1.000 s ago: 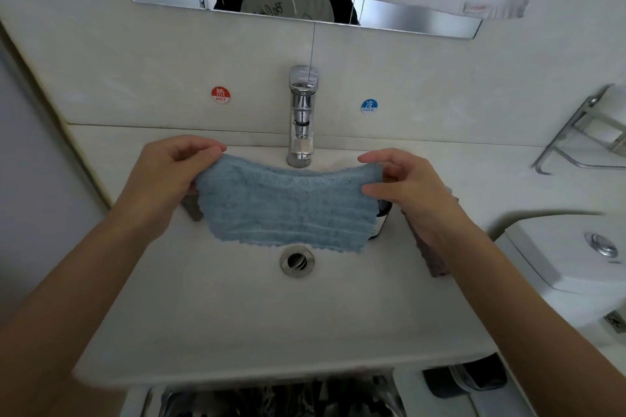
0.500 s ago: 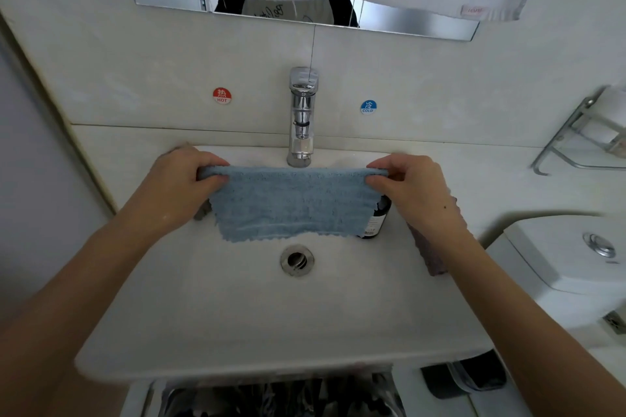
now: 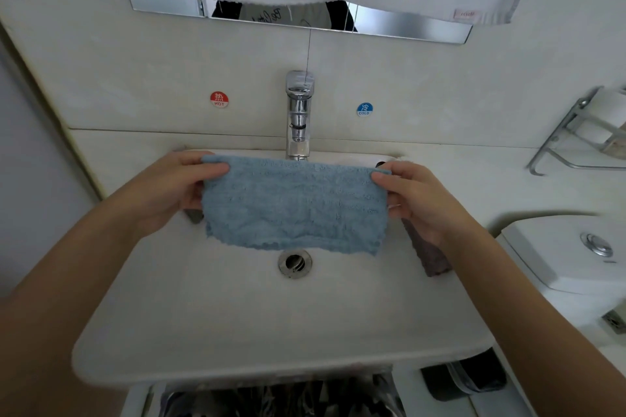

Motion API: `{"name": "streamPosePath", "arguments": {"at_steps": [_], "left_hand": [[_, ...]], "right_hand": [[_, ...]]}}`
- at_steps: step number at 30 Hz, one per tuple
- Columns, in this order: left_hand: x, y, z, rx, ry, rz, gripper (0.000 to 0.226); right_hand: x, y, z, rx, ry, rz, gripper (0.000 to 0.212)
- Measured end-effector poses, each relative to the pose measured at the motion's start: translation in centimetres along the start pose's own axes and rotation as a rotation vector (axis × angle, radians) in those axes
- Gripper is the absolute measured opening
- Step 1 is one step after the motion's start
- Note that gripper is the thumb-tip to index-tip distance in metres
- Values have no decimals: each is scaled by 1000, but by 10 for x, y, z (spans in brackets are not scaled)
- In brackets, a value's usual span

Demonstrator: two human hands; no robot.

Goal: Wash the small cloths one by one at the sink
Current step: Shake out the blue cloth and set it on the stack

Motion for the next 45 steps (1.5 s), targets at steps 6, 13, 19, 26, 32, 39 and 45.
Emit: {"name": "streamPosePath", "arguments": {"at_steps": [6,13,19,26,32,39,45], "left_hand": [[20,-17,0,-85,105,108,10],[74,-26,9,-4,98,83,8],[126,-32,16,146,-55,-83,22],[147,-35,20,264,-242,-159,55],[155,-36,16,337,-21,-110,41],[195,-57,13,-34,-223,175,17],[241,-70,10,-126,-274,219,13]], "right_hand": [[1,13,-4,87,96,-42,16],[19,19,1,66,176,-32,11],[41,17,6,-98,241,75,9],[37,20,20,-142,243,-36,21],[1,24,34,-62,290,-149,19],[-51,37,57,-141,291,239,25],[-92,75,55,-82,510,555,13]]}}
Point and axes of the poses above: each hand's wrist, its own z-axis away from the middle knuckle, its own x-axis out of the palm, y = z × x, the point moved 4 cm from there along -z, towards the middle knuckle, and after that the axes turned 10 degrees about z, right-handed, at the moved point
